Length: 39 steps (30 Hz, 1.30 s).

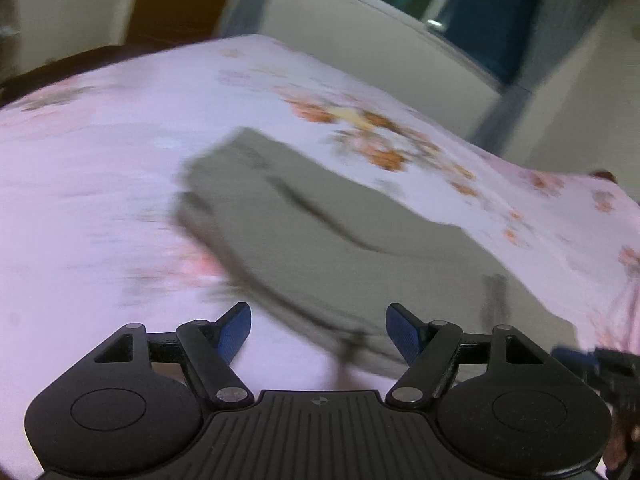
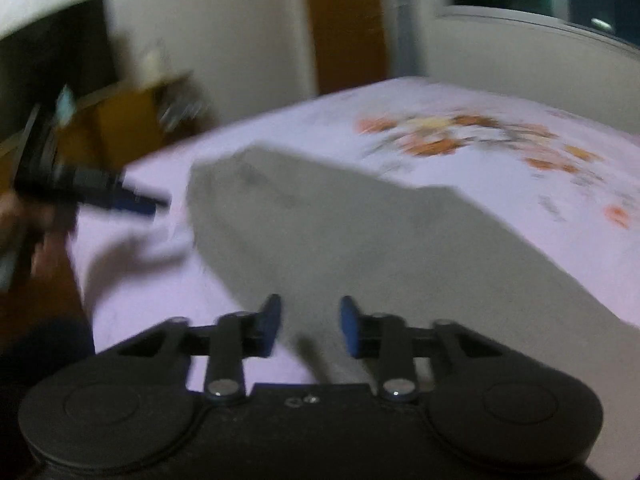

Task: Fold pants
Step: 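Pinch the trouser fabric with the left tool and pull it flat, then release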

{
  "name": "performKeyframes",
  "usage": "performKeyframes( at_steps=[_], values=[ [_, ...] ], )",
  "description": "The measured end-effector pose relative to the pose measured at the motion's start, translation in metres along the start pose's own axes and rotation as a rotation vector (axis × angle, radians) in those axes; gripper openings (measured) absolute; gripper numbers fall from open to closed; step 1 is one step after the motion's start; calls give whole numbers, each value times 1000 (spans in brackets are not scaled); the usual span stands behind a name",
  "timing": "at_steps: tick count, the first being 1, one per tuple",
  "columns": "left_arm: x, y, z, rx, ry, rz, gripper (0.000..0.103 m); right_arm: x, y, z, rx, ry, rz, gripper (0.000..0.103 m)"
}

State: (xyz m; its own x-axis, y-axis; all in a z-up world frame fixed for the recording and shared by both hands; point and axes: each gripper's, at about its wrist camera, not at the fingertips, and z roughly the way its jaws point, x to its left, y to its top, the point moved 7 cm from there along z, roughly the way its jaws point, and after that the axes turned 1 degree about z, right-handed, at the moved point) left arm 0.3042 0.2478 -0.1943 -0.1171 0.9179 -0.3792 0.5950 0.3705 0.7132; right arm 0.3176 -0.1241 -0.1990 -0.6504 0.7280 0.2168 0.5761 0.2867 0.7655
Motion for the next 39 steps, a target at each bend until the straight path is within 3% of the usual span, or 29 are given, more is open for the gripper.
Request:
performKeyframes(
  at_steps=[3,7,12,17,19,20,21,28,33,36,39],
  values=[
    [-47,-3,16,39,-112,37,73,-34,-6,-36,-51,-116,86,19],
    [-106,-17,53,161,-318,-28,73,-69,-30,-76,-60,-210,168,19],
    [-140,-35,99,319,-345,-69,73,-106,-63,-100,-51,-352,289,21],
    [-166,-41,118,410,-395,-71,72,-130,-89,-101,-32,-388,403,22],
    [-176,-45,122,421,-387,-39,48,-132,-96,-103,-37,-380,434,22],
    [-177,-47,127,423,-367,-41,28,-133,-98,-101,-37,-378,444,22],
    [-176,-48,131,418,-364,-54,22,-131,-99,-101,-37,-376,450,22],
    [-176,-39,91,259,-446,-31,18,-122,-93,-108,-40,-362,418,24],
    [-150,-61,96,279,-373,-40,18,-119,-106,-97,-9,-357,407,22],
    [-146,-61,100,276,-377,-62,19,-119,-104,-96,0,-357,401,22],
    [-153,-51,93,259,-327,1,25,-122,-100,-102,-11,-342,412,24]
  ],
)
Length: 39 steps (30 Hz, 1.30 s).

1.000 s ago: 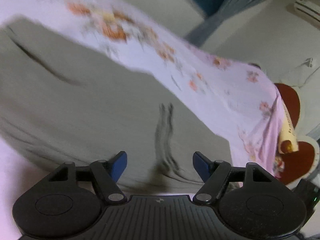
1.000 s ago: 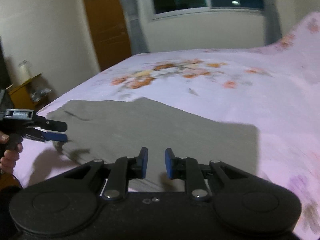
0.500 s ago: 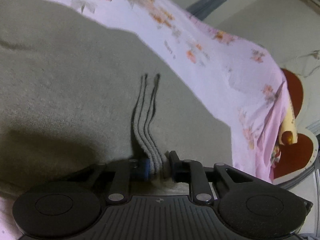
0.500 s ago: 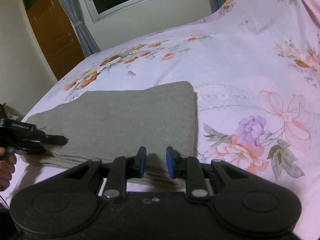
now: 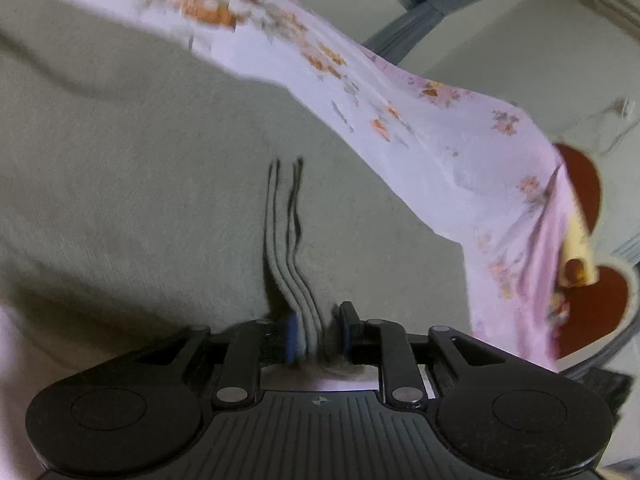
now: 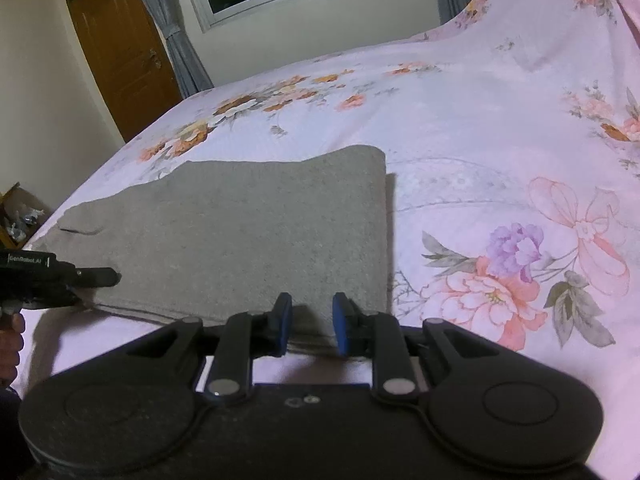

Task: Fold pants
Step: 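Pinch the trouser fabric with the left tool and pull it flat, then release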

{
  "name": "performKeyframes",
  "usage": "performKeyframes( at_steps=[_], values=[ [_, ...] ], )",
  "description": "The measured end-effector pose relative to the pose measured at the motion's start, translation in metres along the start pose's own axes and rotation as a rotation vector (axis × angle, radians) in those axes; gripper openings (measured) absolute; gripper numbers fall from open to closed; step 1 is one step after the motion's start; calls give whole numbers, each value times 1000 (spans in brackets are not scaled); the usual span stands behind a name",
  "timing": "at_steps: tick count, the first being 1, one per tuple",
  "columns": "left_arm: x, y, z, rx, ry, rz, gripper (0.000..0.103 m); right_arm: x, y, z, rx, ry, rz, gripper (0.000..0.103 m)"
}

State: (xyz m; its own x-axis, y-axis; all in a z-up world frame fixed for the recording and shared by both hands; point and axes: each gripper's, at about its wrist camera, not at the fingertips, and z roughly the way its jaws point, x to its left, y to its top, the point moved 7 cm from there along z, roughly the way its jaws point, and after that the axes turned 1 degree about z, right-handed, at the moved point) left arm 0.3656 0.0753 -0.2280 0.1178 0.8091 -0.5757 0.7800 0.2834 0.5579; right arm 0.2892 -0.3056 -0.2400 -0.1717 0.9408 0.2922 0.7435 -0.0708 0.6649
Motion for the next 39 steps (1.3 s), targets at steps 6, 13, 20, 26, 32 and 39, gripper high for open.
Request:
performKeyframes(
  at_steps=[6,13,20,26,32,39],
  values=[
    [-14,34,-9,-75,87,104,27,-13,18,7,-33,-11,12,21],
    [-17,66,50,-13,148,131,27,-21,71,55,-33,-78,-40,14],
    [-13,74,63,-6,113,85,27,-39,99,103,40,-124,-2,15],
    [-18,47,50,-22,162,186,27,-38,50,71,95,-147,-45,22],
    [-20,21,2,-84,274,290,34,-42,-1,-1,-5,-71,38,27],
    [46,0,-113,-315,361,129,81,-73,-11,-42,-141,-59,195,34]
  ],
)
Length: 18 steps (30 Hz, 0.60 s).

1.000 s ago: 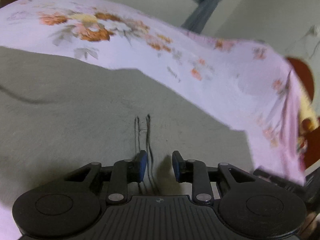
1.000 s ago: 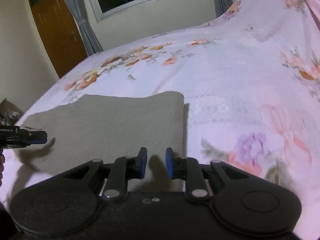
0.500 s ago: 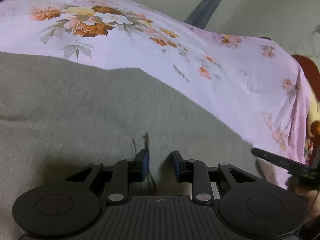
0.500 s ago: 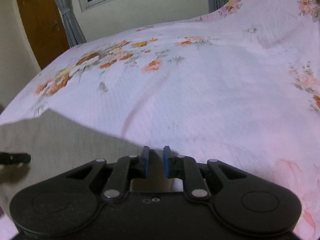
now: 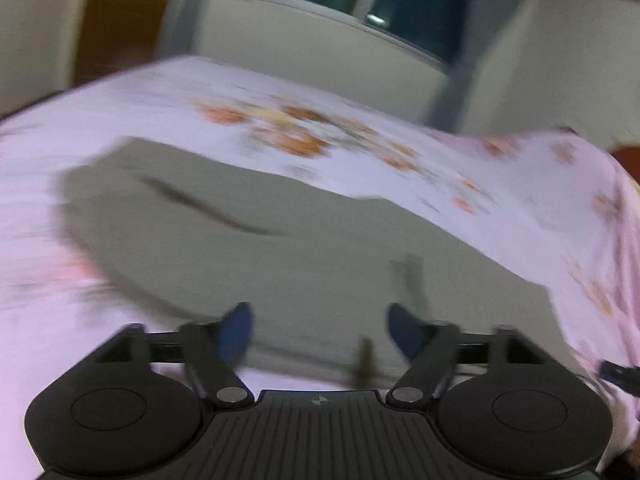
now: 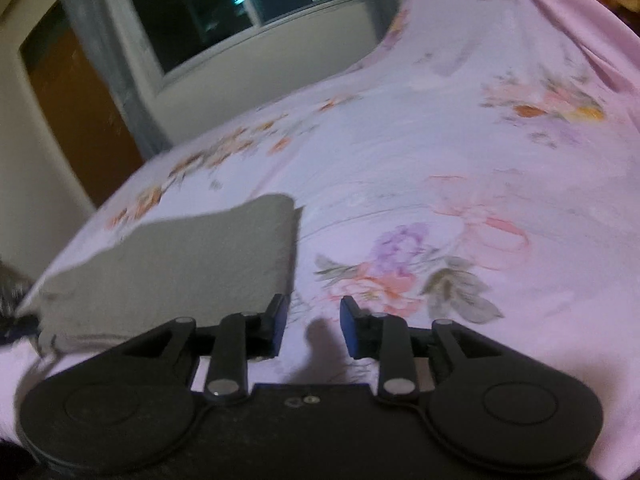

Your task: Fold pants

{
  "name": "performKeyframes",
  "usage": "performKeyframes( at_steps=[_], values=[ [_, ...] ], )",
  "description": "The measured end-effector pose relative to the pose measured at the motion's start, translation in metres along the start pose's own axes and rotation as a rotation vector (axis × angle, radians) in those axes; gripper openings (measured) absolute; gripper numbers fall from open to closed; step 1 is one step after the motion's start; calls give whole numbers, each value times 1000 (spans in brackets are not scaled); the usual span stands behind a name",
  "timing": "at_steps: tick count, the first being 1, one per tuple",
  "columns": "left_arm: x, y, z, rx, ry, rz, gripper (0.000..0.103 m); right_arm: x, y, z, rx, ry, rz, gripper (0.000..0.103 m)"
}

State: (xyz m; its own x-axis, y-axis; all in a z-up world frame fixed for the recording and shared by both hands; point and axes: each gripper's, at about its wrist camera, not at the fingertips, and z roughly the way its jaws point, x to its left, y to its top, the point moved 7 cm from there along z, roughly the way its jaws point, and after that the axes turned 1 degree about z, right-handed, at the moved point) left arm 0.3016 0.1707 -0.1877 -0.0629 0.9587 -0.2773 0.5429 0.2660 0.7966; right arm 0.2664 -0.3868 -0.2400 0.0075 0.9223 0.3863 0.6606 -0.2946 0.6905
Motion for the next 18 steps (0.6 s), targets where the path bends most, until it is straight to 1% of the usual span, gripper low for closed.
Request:
performKeyframes(
  at_steps=[1,3,6,8,10,15,16,18],
  values=[
    [18,0,-4,2,30,-29,81,-1,1,1,-6,-9,6,34],
    [50,1,-7,2,55,-120,81,0,2,8,4,-12,10,35],
    [97,0,0,-15,32,-314,81,4,-3,15,10,-27,-3,36],
    [125,-5,15,-15,-11,-474,81,5,-4,19,12,-32,-9,37],
    [149,-5,31,-43,-91,-593,81,4,-6,20,13,-39,-16,37],
    [186,15,67,-91,-255,-762,81,5,-8,19,8,-57,-27,39],
    [190,18,74,-100,-282,-776,81,5,-8,20,8,-62,-28,40],
    [189,21,84,-120,-308,-754,80,6,-8,24,12,-73,-34,41]
  ],
)
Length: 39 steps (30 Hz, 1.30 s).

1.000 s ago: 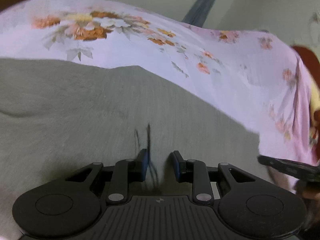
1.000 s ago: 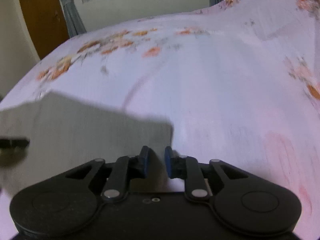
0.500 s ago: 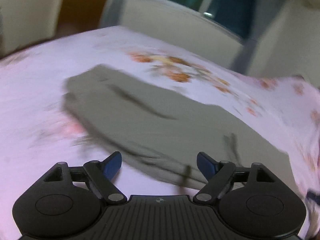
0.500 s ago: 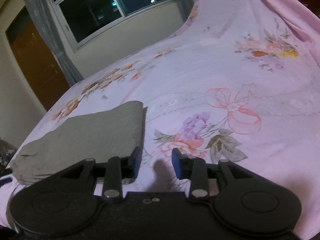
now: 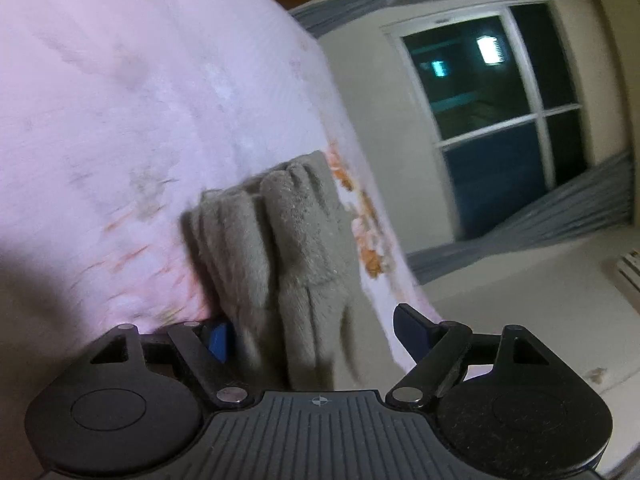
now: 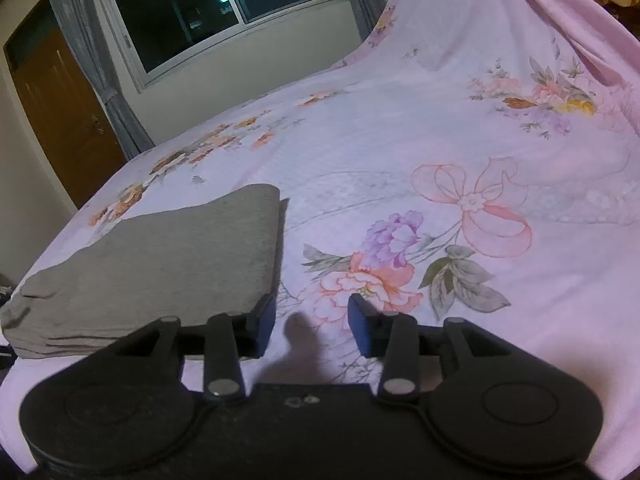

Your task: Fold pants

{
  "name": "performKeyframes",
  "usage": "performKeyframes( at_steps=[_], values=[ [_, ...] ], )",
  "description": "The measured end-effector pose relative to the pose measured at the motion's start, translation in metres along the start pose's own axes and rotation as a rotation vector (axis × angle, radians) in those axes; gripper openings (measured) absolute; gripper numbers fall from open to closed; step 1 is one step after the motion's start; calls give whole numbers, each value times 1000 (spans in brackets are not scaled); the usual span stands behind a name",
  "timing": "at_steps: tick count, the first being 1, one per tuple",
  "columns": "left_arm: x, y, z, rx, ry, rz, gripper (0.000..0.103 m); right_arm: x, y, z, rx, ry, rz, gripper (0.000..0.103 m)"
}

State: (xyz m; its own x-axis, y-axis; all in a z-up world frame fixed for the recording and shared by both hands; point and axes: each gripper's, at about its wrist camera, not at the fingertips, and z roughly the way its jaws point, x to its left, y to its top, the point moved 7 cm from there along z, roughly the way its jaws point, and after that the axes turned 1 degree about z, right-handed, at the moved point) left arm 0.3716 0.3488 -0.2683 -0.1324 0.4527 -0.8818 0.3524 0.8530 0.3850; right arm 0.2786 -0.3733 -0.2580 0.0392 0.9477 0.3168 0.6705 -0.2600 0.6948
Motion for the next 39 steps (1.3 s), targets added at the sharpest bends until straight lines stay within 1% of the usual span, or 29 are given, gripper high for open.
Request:
performKeyframes(
  at_steps=[1,2,3,4,5,6,8,9,10,11,12,13,14,16,18,19,20,22,25,26,28,30,32,35,36,39],
  values=[
    [0,0,3,-5,14,22,74,0,0,2,3,-5,-3,41],
    [1,0,2,-14,74,32,24,0,-1,3,8,-7,-4,41],
    [0,-1,-2,-29,51,8,19,-1,0,4,13,-7,-5,41],
    [-7,0,-14,-74,-40,-4,19,-2,2,4,18,-4,-2,41],
    [-16,-2,-25,-108,-83,42,19,-3,5,3,20,-2,-1,41],
    [-15,-5,-29,-116,-68,85,19,-4,9,0,7,-14,-23,42],
    [19,-10,-19,-38,53,36,19,-11,22,-4,-36,-69,-67,42],
    [24,-11,-16,-29,50,44,19,-18,28,-2,-44,-89,-59,43],
    [21,-11,-15,-32,60,58,19,-27,35,0,-42,-124,-47,43],
    [17,-11,-12,-29,86,84,19,-36,39,4,-33,-178,-49,48],
    [14,-12,-10,-27,108,113,20,-43,40,8,-17,-225,-54,59],
    [13,-11,-9,-25,120,121,20,-50,39,14,16,-265,-57,67],
    [12,-11,-8,-22,126,116,20,-55,34,21,58,-272,-69,75],
    [4,-9,-7,-21,148,126,20,-52,26,26,64,-268,-129,82],
    [-18,-13,-21,-36,133,152,20,-47,23,30,72,-289,-179,94],
    [-32,-14,-23,-48,113,168,20,-46,21,32,68,-318,-198,97],
    [-46,-15,-23,-53,98,188,20,-46,20,33,63,-344,-206,102],
    [-82,-20,-22,-51,67,260,20,-46,19,34,56,-357,-203,103],
    [-142,-37,-16,-33,31,382,20,-46,16,33,41,-367,-208,103],
    [-162,-46,-12,-21,18,422,20,-46,17,33,39,-367,-208,103],
    [-202,-69,-2,11,14,524,20,-46,18,33,36,-362,-202,103],
    [-233,-92,-1,38,9,613,20,-46,18,33,33,-358,-197,103],
    [-262,-123,13,79,-17,690,20,-46,17,32,30,-355,-194,103],
    [-292,-171,36,165,-52,770,20,-47,17,31,28,-350,-187,103],
    [-302,-183,40,188,-56,793,20,-48,17,31,27,-347,-184,103],
    [-315,-227,71,271,-66,855,20,-50,17,30,23,-336,-170,103]
  ],
)
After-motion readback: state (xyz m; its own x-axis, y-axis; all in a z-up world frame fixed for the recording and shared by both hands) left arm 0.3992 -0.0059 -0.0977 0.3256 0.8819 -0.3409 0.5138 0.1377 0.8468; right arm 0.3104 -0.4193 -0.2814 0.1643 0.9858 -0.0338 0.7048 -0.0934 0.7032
